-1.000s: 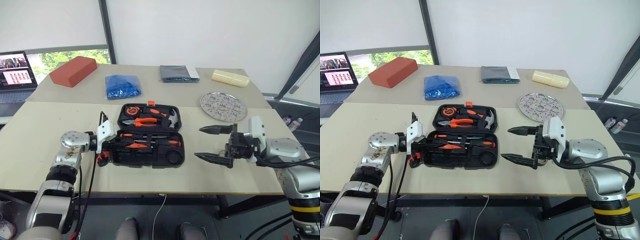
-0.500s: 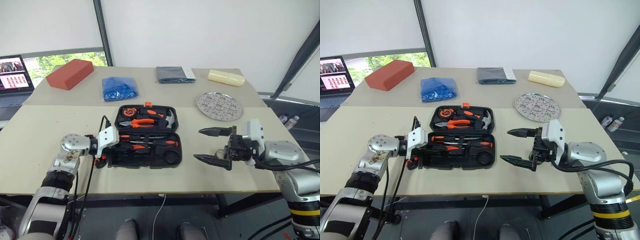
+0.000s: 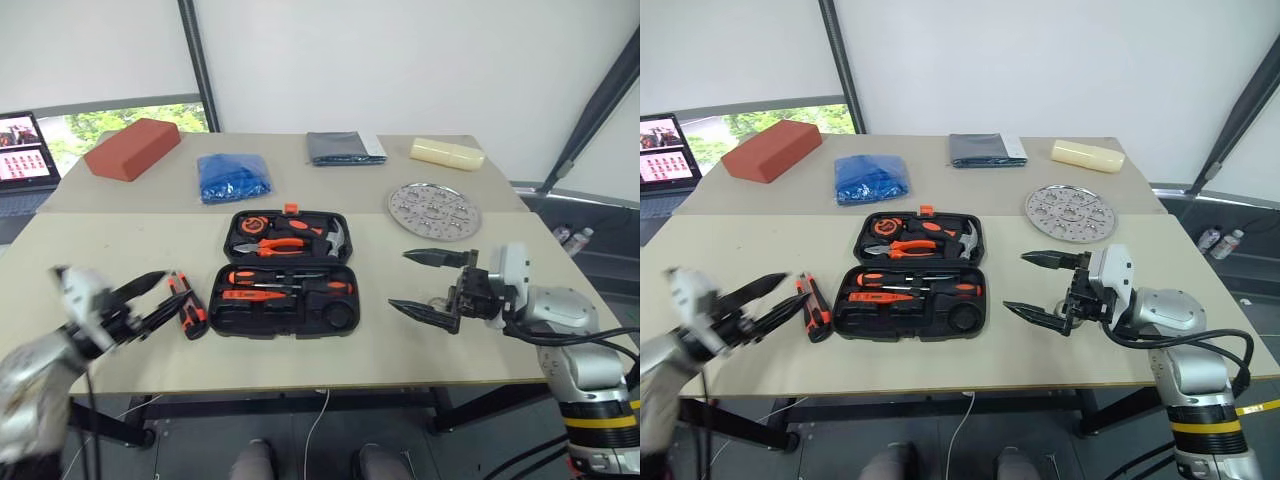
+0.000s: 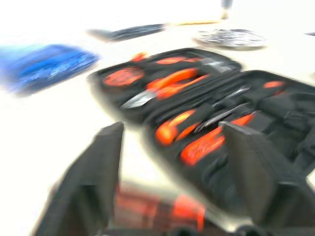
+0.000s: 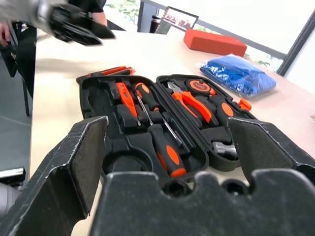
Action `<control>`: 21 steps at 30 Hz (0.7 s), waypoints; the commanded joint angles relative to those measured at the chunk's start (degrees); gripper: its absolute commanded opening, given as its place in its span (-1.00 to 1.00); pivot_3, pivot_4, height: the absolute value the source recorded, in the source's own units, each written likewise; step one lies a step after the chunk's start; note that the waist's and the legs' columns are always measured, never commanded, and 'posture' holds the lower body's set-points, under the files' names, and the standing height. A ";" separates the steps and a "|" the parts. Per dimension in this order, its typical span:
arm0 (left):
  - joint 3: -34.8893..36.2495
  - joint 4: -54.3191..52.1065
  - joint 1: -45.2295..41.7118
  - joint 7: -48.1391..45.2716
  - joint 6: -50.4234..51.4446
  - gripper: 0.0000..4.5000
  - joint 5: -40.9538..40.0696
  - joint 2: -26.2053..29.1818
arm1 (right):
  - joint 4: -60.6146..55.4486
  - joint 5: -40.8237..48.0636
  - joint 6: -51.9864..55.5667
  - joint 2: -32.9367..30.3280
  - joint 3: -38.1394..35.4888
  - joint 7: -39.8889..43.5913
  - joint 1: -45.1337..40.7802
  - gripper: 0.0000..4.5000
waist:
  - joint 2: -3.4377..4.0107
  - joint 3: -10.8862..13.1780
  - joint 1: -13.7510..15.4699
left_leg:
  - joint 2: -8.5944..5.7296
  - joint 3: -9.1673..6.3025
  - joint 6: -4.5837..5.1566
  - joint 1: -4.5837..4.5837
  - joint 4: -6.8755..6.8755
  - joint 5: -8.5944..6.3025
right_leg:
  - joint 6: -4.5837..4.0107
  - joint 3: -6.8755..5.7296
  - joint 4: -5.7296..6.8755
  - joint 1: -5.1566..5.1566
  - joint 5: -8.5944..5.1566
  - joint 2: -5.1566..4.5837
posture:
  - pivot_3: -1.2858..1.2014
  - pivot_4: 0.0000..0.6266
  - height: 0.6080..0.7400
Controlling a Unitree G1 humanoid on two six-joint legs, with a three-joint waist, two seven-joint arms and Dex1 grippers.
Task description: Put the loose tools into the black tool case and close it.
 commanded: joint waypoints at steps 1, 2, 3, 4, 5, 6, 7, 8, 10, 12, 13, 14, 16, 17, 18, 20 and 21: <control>9.05 -2.94 10.51 6.50 3.43 0.97 1.48 -1.85 | 0.67 2.12 -2.45 -0.16 -2.00 2.46 0.00 1.00 | -0.07 0.03 -0.03 | 0.03 0.02 -0.02 0.04 -0.01 -0.01 | 0.06 0.00 -0.01 -0.02 -0.10 0.01 | 0.03 -0.52 1.00; 9.94 -2.57 11.50 8.73 3.60 0.97 2.70 -1.88 | 1.22 2.56 -1.96 -0.24 -2.13 2.79 -0.13 1.00 | -0.13 0.06 0.19 | 0.03 0.02 -0.29 0.15 -0.02 -0.18 | -0.35 0.00 0.01 -0.03 -0.35 0.00 | 0.03 -0.52 1.00; 11.15 -1.87 12.03 11.54 4.99 0.97 3.28 -1.96 | 1.93 2.81 -1.92 -0.20 -2.29 3.17 -0.34 1.00 | -0.16 0.08 0.71 | 0.03 -0.01 -0.42 0.23 -0.01 -0.26 | -0.36 -0.04 0.01 -0.12 -0.35 0.01 | 0.03 -0.52 1.00; 11.96 -1.71 12.46 13.02 6.09 0.97 3.09 -2.01 | 2.60 2.68 -2.35 -0.25 -2.29 3.68 -0.56 1.00 | -0.17 0.09 1.18 | 0.03 -0.04 -0.51 0.24 -0.02 -0.31 | -0.41 -0.13 0.00 -0.09 -0.37 -0.02 | 0.03 -0.52 1.00; 12.19 -3.40 12.85 13.39 7.49 0.97 2.00 -1.96 | 3.22 2.37 -2.68 -0.43 -2.10 4.30 -0.81 1.00 | -0.17 0.08 1.53 | 0.02 -0.04 -0.54 0.24 -0.02 -0.33 | -0.47 -0.15 -0.01 -0.10 -0.35 -0.05 | 0.03 -0.52 1.00; 12.28 -5.50 12.81 13.70 9.66 0.97 -0.10 -1.95 | 3.78 2.01 -3.05 -0.50 -1.91 4.74 -1.11 1.00 | -0.18 0.08 1.63 | 0.00 -0.04 -0.56 0.24 0.00 -0.34 | -0.49 -0.16 -0.03 -0.11 -0.33 -0.11 | 0.03 -0.52 1.00; 12.28 -8.19 12.03 15.30 13.49 0.97 -2.91 -1.80 | 4.33 1.76 -3.30 -0.49 -1.80 5.03 -1.61 1.00 | -0.18 0.08 1.67 | -0.06 -0.03 -0.58 0.23 0.00 -0.35 | -0.50 -0.22 -0.06 -0.11 -0.32 -0.24 | 0.03 -0.52 1.00; 12.20 -10.30 11.04 16.69 16.67 0.97 -5.22 -1.59 | 4.72 1.67 -3.37 -0.48 -1.77 5.23 -2.07 1.00 | -0.20 0.08 1.68 | -0.15 0.00 -0.58 0.22 0.00 -0.35 | -0.50 -0.29 -0.07 -0.11 -0.32 -0.41 | 0.03 -0.52 1.00; 11.45 -14.50 7.79 19.57 23.31 0.97 -11.34 -0.52 | 5.51 1.37 -3.57 -0.54 -1.57 5.66 -3.26 1.00 | -0.20 0.09 1.68 | -0.32 0.08 -0.58 0.17 0.00 -0.35 | -0.49 -0.41 -0.07 -0.10 -0.32 -0.70 | 0.03 -0.52 1.00; 10.76 -16.90 4.95 22.75 28.49 0.97 -14.53 0.46 | 5.94 1.27 -3.51 -0.65 -1.44 6.00 -4.10 1.00 | -0.26 0.05 1.59 | -0.35 0.10 -0.57 0.14 0.02 -0.35 | -0.45 -0.42 -0.07 -0.10 -0.29 -0.71 | 0.03 -0.52 1.00; 9.49 -18.03 1.03 27.63 33.13 0.97 -16.49 0.92 | 6.05 1.33 -3.14 -0.79 -1.28 6.18 -4.88 1.00 | -0.28 0.04 1.49 | -0.33 0.10 -0.57 0.15 0.02 -0.35 | -0.43 -0.43 -0.06 -0.09 -0.28 -0.69 | 0.03 -0.52 1.00; 8.03 -18.92 -2.53 31.80 36.94 0.97 -17.61 1.31 | 6.08 1.40 -2.81 -0.94 -1.14 6.41 -5.49 1.00 | -0.27 0.03 1.49 | -0.33 0.09 -0.57 0.18 0.03 -0.34 | -0.39 -0.43 -0.05 -0.08 -0.25 -0.67 | 0.03 -0.52 1.00; 5.52 -19.19 -11.78 42.24 44.96 0.97 -20.58 -0.65 | 6.13 1.54 -2.18 -1.13 -0.80 6.70 -6.58 1.00 | -0.27 0.04 1.60 | -0.34 0.04 -0.55 0.21 0.02 -0.32 | -0.31 -0.45 0.02 -0.04 -0.19 -0.61 | 0.03 -0.52 1.00; 4.40 -19.28 -15.23 45.80 47.41 0.97 -20.97 -1.73 | 6.14 1.60 -2.02 -1.18 -0.66 6.82 -6.83 1.00 | -0.28 0.04 1.55 | -0.33 -0.06 -0.46 0.19 0.03 -0.27 | -0.29 -0.43 0.03 0.05 -0.18 -0.50 | 0.03 -0.52 1.00; 3.16 -19.20 -18.59 49.21 49.68 0.97 -21.11 -3.30 | 6.11 1.56 -1.93 -1.23 -0.38 7.01 -7.09 1.00 | -0.29 0.03 1.49 | -0.33 -0.10 -0.40 0.17 0.03 -0.23 | -0.24 -0.41 0.03 0.25 -0.18 -0.44 | 0.03 -0.52 1.00; 1.69 -19.10 -22.59 53.34 53.25 0.97 -21.14 -5.02 | 6.04 1.49 -1.85 -1.26 -0.03 7.13 -7.43 1.00 | -0.36 0.02 1.10 | -0.34 -0.21 -0.04 0.22 0.04 0.00 | -0.03 -0.34 -0.03 0.50 0.10 -0.33 | 0.03 -0.52 1.00; -0.43 -17.84 -24.86 55.14 54.46 0.97 -19.80 -6.12 | 5.82 1.49 -1.74 -1.18 0.19 6.99 -7.70 1.00 | -0.38 0.03 0.93 | -0.34 -0.22 -0.05 0.25 0.02 -0.05 | -0.05 -0.28 -0.09 0.52 0.09 -0.29 | 0.03 -0.52 1.00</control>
